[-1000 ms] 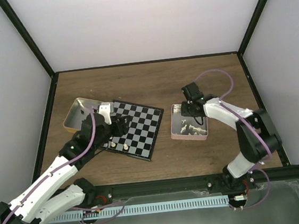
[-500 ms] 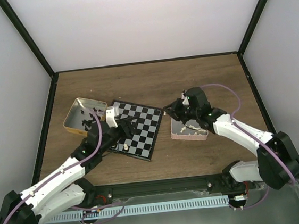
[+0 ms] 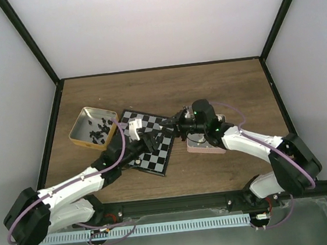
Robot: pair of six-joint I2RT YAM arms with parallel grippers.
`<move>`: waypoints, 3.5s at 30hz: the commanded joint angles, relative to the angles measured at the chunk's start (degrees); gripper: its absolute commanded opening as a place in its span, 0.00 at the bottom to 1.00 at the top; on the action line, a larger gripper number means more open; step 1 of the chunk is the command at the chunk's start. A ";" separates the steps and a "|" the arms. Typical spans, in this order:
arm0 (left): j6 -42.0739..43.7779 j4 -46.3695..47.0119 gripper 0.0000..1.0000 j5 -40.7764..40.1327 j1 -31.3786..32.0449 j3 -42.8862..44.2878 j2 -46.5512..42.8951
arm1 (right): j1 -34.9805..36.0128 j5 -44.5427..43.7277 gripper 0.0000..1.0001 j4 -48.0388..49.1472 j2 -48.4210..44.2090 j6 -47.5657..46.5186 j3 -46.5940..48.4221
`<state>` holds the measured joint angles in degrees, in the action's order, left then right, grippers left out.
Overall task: Set up the chess pieces on the board
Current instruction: Place the chess piece on the chessboard.
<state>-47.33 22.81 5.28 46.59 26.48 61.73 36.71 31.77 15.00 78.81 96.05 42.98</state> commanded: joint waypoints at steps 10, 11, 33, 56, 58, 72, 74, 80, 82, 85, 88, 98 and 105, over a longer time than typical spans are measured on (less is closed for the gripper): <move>0.51 8.05 0.30 -9.47 2.03 0.51 1.86 | 1.52 5.50 0.17 12.22 0.46 11.12 -1.55; 0.73 8.04 0.28 -9.92 2.04 0.50 1.73 | 1.53 5.56 0.17 12.36 0.43 11.25 -1.67; 3.89 -7.60 0.04 -11.86 2.19 4.72 -1.10 | 0.99 4.55 0.52 7.16 0.48 2.24 -0.46; 19.35 -81.99 0.04 -11.40 1.49 33.61 8.25 | -4.72 -22.26 0.57 -26.40 -14.40 -26.43 0.80; 20.44 -82.74 0.04 -12.10 1.49 34.39 11.48 | -4.72 -24.79 0.57 -28.70 -15.68 -27.22 0.75; 30.09 -81.37 0.04 -7.83 -13.87 42.78 29.71 | -4.72 -28.53 0.57 -31.43 -21.23 -27.52 -3.24; 30.36 -81.99 0.05 -6.69 -15.93 42.84 31.68 | -4.72 -28.90 0.57 -31.52 -21.19 -27.82 -3.23; 31.53 -81.75 0.07 -4.24 -18.82 42.53 35.01 | -4.72 -29.14 0.57 -31.00 -20.42 -28.43 -3.01; 31.77 -81.78 0.09 -4.47 -19.42 42.44 35.36 | -4.81 -29.13 0.57 -30.89 -20.12 -28.62 -2.86; 32.17 -81.78 0.09 -4.20 -20.16 41.92 36.04 | -4.72 -29.13 0.57 -30.60 -19.77 -28.55 -3.06; 32.52 -82.08 0.09 -4.62 -20.37 41.04 36.77 | -4.79 -29.18 0.57 -30.55 -19.49 -28.55 -3.02; 32.91 -82.77 0.09 -7.12 -21.14 38.86 38.00 | -4.79 -29.04 0.58 -30.20 -19.00 -28.63 -3.27; 32.98 -82.49 0.10 -6.28 -22.31 38.67 36.87 | -4.78 -29.13 0.58 -30.34 -18.99 -28.73 -3.29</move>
<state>-14.87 -59.44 -0.82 25.15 65.82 99.18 32.14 4.21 -15.35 59.75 67.94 40.21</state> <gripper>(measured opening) 0.099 0.576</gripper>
